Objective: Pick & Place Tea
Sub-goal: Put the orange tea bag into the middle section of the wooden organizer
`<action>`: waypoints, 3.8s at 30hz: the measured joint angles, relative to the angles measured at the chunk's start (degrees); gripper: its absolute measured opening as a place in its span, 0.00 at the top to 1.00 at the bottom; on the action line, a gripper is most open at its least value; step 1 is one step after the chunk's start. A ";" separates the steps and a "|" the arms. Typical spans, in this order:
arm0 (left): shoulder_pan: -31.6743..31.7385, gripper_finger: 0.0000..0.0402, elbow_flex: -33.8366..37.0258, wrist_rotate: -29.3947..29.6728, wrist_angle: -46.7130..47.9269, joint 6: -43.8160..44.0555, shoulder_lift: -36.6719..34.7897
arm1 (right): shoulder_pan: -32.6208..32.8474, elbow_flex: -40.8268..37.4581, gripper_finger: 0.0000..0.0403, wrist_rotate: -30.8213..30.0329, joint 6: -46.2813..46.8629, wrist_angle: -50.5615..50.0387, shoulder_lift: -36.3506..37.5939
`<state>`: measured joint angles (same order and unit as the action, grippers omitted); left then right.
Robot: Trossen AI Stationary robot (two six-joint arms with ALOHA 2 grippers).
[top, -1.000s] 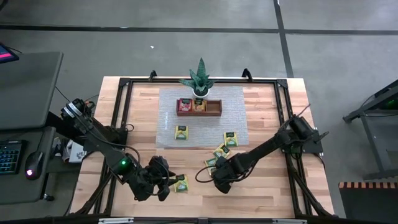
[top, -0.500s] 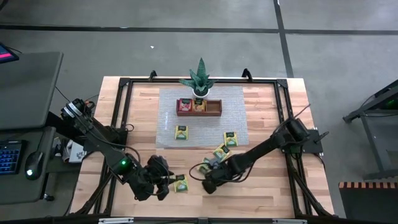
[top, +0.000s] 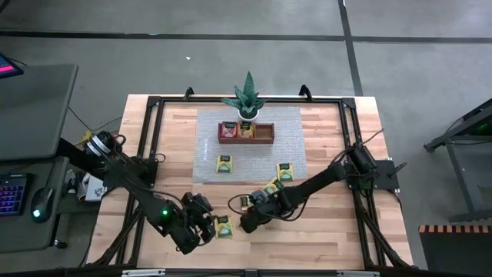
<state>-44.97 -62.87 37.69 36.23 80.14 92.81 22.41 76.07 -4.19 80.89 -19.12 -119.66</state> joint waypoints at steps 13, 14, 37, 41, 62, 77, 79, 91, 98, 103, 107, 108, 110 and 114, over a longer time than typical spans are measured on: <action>5.77 0.63 0.04 -13.30 -14.86 -8.51 8.89 | -3.02 -0.04 1.00 0.62 -9.13 0.59 -0.06; 6.50 0.63 0.04 -13.58 -15.01 -8.58 9.17 | -3.15 -0.06 1.00 0.73 -9.50 0.60 -0.06; 18.78 0.63 0.04 -32.24 -17.20 -12.38 10.70 | -3.42 -0.02 1.00 1.08 -14.67 -2.26 0.00; 18.73 0.63 0.04 -32.65 -17.79 -14.46 11.32 | -3.72 -0.04 1.00 1.20 -15.79 -2.29 0.02; 19.08 0.63 -0.13 -36.79 -24.45 -15.41 15.94 | -3.56 -0.11 1.00 3.71 -18.82 -1.64 0.03; 19.10 0.63 -0.07 -37.30 -21.62 -20.99 15.99 | -3.69 -0.09 1.00 4.68 -19.44 -1.58 0.03; 19.10 0.62 -0.07 -38.24 -21.61 -21.82 15.99 | -3.69 -0.09 1.00 4.77 -19.44 -1.58 0.03; 19.12 0.44 0.05 -39.99 -19.89 -22.95 16.01 | -3.71 -0.09 1.00 4.99 -19.29 -1.56 0.03; 19.12 0.44 0.15 -39.45 -21.24 -23.94 16.05 | -3.66 -0.09 1.00 4.81 -19.54 -1.55 0.03; 19.08 0.44 0.15 -38.29 -22.75 -24.88 16.05 | -3.65 -0.09 1.00 4.85 -21.99 -0.48 0.03; 19.04 0.44 0.11 -37.67 -22.51 -25.49 16.05 | -3.66 -0.07 1.00 5.41 -23.07 -0.36 0.03; 19.04 0.44 0.11 -37.42 -22.54 -25.53 16.05 | -3.66 -0.09 1.00 5.50 -23.39 -0.20 0.03; 19.04 0.44 0.10 -37.10 -22.66 -25.53 16.05 | -3.66 -0.11 1.00 6.11 -24.20 0.45 -0.01; 19.04 0.44 0.09 -35.33 -22.73 -25.75 16.05 | -3.64 -0.11 1.00 6.52 -24.40 0.99 -0.04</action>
<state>-25.93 -62.78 2.36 13.50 54.39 108.86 18.76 75.96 2.33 56.49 -18.13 -119.70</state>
